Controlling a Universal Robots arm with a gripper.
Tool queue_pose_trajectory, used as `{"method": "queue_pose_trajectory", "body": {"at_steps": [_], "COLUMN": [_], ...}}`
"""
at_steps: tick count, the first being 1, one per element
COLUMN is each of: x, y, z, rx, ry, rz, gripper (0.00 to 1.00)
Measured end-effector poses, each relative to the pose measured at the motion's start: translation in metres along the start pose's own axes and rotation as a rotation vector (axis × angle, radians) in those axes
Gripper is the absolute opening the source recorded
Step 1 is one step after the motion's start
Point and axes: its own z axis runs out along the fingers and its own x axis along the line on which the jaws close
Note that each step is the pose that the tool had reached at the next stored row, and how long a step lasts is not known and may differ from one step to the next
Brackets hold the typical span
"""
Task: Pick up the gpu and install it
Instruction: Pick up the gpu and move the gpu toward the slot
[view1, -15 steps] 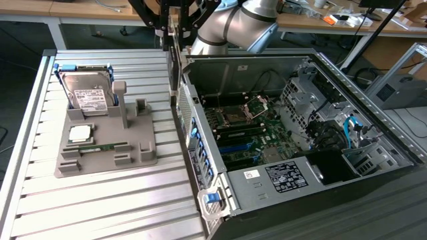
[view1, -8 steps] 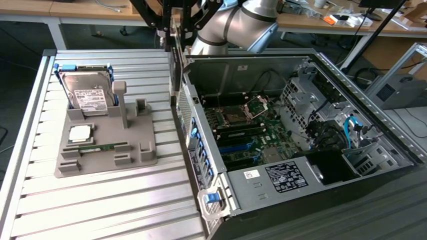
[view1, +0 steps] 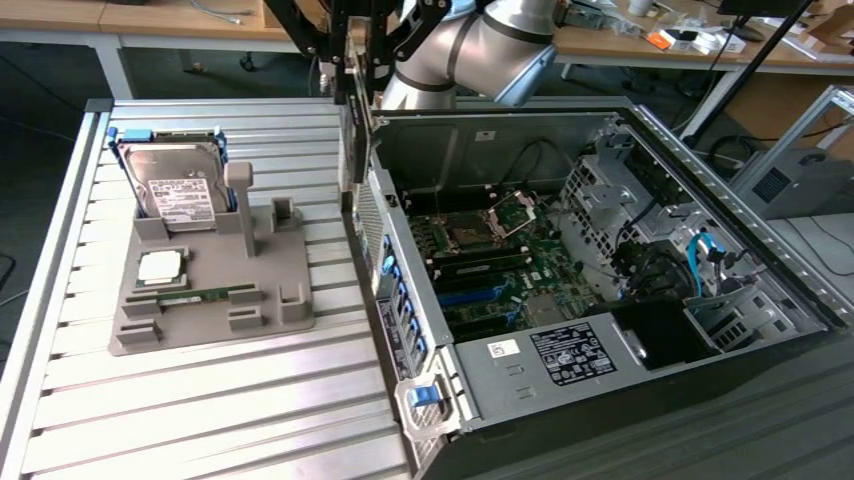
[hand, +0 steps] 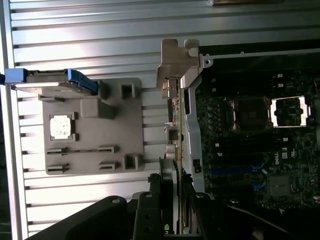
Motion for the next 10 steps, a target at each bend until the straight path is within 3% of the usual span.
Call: {"method": "queue_pose_trajectory", "body": {"at_steps": [10], "x": [-0.0047], "y": [-0.0004], "z": [0.0005], "rx": [0.0007], "ry": [-0.0001], "rz": [0.000], "gripper": [0.27]}}
